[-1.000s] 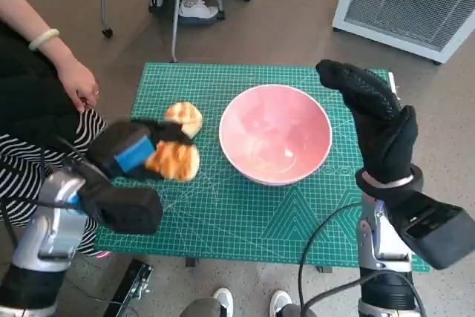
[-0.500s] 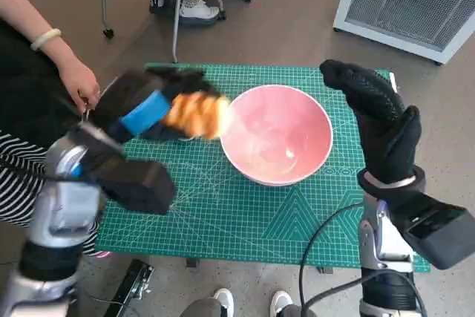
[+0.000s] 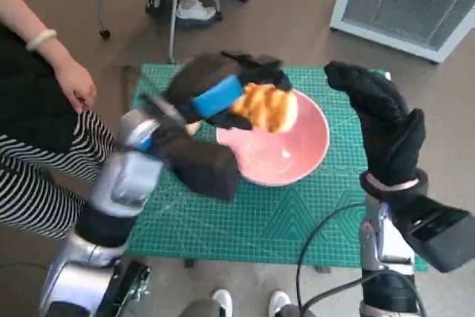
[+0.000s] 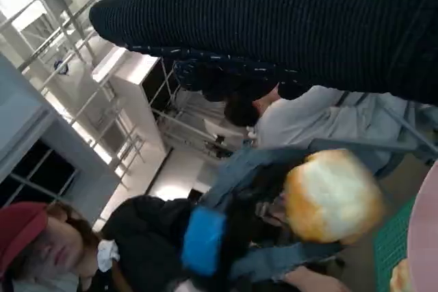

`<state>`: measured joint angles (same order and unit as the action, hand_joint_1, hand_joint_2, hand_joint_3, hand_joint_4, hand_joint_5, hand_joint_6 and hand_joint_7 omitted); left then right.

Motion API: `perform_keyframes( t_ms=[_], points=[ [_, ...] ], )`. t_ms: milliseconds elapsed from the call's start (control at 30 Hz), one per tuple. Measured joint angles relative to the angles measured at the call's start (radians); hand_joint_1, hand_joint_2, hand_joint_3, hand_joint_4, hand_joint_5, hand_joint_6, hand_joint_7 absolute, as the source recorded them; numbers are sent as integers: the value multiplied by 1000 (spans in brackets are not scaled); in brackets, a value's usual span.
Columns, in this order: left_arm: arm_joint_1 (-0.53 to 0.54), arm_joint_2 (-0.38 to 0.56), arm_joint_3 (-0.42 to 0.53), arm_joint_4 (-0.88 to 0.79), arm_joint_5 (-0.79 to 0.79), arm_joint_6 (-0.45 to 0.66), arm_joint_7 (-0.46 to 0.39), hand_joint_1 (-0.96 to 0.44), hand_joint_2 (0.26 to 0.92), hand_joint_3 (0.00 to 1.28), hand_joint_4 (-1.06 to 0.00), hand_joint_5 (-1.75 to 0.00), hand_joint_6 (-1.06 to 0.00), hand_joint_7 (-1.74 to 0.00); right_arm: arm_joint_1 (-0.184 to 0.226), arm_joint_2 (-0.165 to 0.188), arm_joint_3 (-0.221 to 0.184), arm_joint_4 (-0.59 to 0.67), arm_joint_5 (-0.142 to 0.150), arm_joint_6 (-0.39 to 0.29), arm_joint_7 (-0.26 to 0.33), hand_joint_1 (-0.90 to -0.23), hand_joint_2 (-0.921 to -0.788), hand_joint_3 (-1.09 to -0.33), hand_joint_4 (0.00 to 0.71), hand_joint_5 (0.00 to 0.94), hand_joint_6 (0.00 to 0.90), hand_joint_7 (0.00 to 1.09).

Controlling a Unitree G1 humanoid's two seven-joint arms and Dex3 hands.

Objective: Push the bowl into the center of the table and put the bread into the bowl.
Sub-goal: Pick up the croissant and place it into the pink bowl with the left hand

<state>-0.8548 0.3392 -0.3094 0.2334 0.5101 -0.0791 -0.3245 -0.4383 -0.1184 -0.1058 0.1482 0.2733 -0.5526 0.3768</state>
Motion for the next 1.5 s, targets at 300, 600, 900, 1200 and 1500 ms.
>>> perform_keyframes(
  t_ms=[300,600,900,1200,1500],
  points=[
    [-87,-70,-63,234,2,-34,-13,0,921,138,-687,-1230,-471,-1248,27,0,-6,-24,-2,5,-9,-681,-921,-687,176,10,69,465],
    [-144,-105,-110,403,-5,-8,-153,-178,794,20,-165,-77,-203,-168,41,0,-7,-52,-5,13,-26,-681,-921,-687,169,5,66,457],
    [-155,-79,-100,447,-43,-20,-252,-285,765,1,-14,-3,-140,-51,59,0,-7,-63,-6,18,-42,-681,-921,-686,168,3,67,453],
    [-148,4,-43,372,-86,-38,-286,-235,765,1,-4,-1,-164,-41,60,1,-3,-68,-6,21,-52,-680,-921,-687,168,3,68,449],
    [-154,128,35,312,-98,-15,-305,-177,778,6,-22,-7,-205,-41,60,1,-2,-68,-4,24,-52,-681,-921,-686,166,1,69,446]
  ],
)
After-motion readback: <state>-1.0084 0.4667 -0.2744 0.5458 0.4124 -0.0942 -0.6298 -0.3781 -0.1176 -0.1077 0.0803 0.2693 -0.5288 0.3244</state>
